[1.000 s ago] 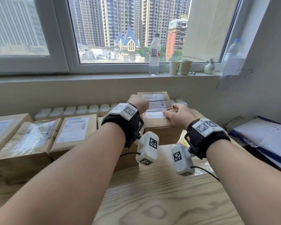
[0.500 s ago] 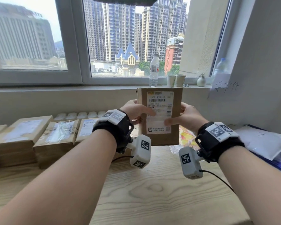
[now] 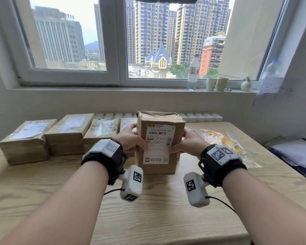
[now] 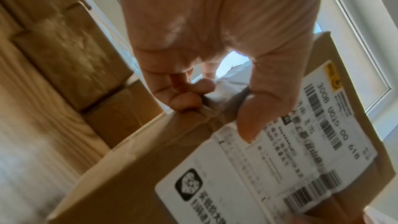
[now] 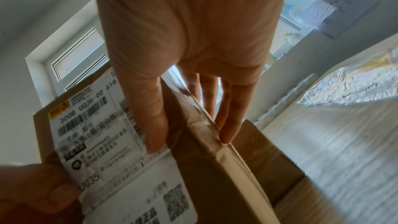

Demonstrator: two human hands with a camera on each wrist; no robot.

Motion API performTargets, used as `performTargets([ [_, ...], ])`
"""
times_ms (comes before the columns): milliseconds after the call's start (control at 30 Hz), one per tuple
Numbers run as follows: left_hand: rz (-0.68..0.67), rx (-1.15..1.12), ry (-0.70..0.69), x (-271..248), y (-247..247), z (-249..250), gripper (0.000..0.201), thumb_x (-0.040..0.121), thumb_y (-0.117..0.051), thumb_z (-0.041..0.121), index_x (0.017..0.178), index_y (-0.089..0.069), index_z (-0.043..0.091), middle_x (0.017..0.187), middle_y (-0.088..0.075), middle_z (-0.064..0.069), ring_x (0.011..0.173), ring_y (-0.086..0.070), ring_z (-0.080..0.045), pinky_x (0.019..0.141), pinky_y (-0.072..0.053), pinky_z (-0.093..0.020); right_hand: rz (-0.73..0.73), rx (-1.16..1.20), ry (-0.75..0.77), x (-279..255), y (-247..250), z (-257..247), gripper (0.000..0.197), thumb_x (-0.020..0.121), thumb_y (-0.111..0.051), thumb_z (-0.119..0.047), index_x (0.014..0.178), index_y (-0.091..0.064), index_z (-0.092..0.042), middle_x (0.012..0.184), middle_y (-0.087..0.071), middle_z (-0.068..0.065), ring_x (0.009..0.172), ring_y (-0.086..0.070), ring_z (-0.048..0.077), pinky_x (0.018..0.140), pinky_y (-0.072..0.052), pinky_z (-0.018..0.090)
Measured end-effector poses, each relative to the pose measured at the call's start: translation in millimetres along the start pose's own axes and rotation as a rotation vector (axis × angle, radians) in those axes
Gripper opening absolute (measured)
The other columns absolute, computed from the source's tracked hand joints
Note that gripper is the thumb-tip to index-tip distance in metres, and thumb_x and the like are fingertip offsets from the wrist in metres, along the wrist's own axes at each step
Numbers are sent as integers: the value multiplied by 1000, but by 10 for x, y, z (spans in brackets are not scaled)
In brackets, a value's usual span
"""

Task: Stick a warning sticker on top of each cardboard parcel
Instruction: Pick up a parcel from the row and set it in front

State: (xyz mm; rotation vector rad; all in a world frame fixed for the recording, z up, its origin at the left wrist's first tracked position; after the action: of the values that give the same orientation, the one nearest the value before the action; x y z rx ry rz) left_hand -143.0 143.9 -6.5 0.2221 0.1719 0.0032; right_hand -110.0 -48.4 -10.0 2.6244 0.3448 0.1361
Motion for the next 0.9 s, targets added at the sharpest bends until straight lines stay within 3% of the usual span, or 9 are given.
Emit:
performTargets([
  [133, 28, -11, 22, -59, 158, -244, 80, 65, -68, -22, 131, -42, 16, 103, -71, -13, 89, -70, -25, 74, -61, -39, -28, -24, 17, 23, -270, 13, 57, 64, -80, 9, 107, -54, -18, 101, -68, -1, 95, -66, 17, 80, -58, 35],
  [267, 67, 37, 23, -92, 191, -406, 82, 61, -70, -21, 129, -44, 15, 103, -70, -10, 93, -68, -25, 78, -59, -42, -25, -42, 1, 18, -397, 105, 56, 63, -81, 7, 109, -58, -14, 98, -67, -4, 94, -64, 12, 77, -56, 27],
  [400, 92, 52, 12, -111, 181, -465, 78, 61, -70, -23, 124, -46, 16, 103, -68, -7, 93, -65, -22, 62, -57, -28, -2, -27, -6, 8, -428, 149, 62, 63, -82, 5, 116, -56, -13, 103, -67, -2, 95, -64, 10, 76, -55, 25],
  [533, 135, 122, 40, -121, 211, -502, 69, 57, -73, -19, 113, -53, 16, 101, -70, -5, 93, -67, -22, 72, -59, -35, -8, -24, -4, -13, -454, 135, 63, 66, -81, 4, 119, -53, -16, 108, -66, -1, 101, -62, 13, 81, -55, 29],
  [633, 151, 295, 133, -150, 212, -533, 51, 51, -77, -4, 100, -66, 10, 97, -73, -6, 86, -70, -21, 76, -60, -37, 0, -27, -7, -55, -432, 146, 64, 68, -80, 3, 122, -54, -17, 107, -66, 1, 102, -63, 15, 82, -57, 32],
  [700, 215, 378, 223, -211, 271, -568, 40, 60, -77, 4, 99, -69, 4, 97, -72, -9, 84, -68, -21, 78, -56, -30, 4, -27, -11, -89, -400, 161, 68, 68, -80, 2, 127, -52, -17, 108, -65, 2, 103, -63, 17, 86, -57, 37],
  [767, 227, 440, 277, -272, 324, -599, 31, 66, -75, 4, 97, -72, -1, 96, -72, -12, 90, -69, -22, 82, -54, -33, 17, -57, -23, -121, -349, 183, 80, 67, -82, -1, 137, -47, -18, 118, -61, 4, 109, -60, 20, 91, -55, 41],
  [833, 221, 495, 323, -370, 352, -610, 18, 70, -72, 3, 87, -72, -2, 81, -72, -13, 82, -70, -20, 76, -55, -30, 46, -86, -45, -172, -272, 217, 90, 66, -84, -5, 143, -39, -20, 125, -57, 6, 113, -58, 22, 95, -52, 43],
  [900, 164, 490, 356, -449, 303, -634, 7, 81, -64, 3, 75, -63, 0, 55, -61, -7, 54, -62, -16, 57, -49, -20, 77, -90, -57, -232, -177, 263, 89, 68, -83, -6, 144, -38, -19, 123, -56, 5, 112, -58, 23, 95, -52, 43],
])
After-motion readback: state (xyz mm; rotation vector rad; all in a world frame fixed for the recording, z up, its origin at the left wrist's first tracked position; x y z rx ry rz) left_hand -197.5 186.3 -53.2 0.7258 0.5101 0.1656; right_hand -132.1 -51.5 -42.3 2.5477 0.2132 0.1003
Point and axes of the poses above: each hand's wrist, its own x-axis towards the middle knuckle, its own y-axis out of the back of the hand, z = x × y, the point moved 6 cm from there along x, towards the middle knuckle
